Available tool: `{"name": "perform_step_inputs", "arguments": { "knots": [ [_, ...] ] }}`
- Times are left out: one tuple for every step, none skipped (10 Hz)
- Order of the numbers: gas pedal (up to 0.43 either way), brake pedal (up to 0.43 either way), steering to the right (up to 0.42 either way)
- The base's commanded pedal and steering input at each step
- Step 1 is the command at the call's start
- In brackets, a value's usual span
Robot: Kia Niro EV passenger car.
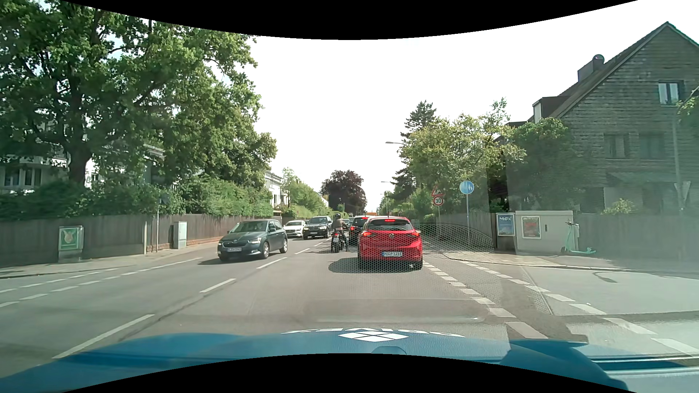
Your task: Follow the waypoints while adhering to traffic rules and regulations
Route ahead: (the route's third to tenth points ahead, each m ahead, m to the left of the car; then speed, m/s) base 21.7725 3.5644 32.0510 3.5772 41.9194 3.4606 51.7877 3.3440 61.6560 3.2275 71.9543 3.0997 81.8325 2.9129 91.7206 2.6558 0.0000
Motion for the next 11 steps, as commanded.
{"name": "perform_step_inputs", "arguments": {
  "knots": [
    [0.000, 0.421, -0.001],
    [0.000, 0.421, 0.000],
    [0.000, 0.421, -0.001],
    [0.000, 0.421, -0.001],
    [0.000, 0.421, 0.000],
    [0.000, 0.421, 0.000],
    [0.000, 0.421, 0.000],
    [0.000, 0.421, -0.001],
    [0.000, 0.421, -0.001],
    [0.000, 0.427, -0.001],
    [0.000, 0.421, 0.000]
  ]
}}
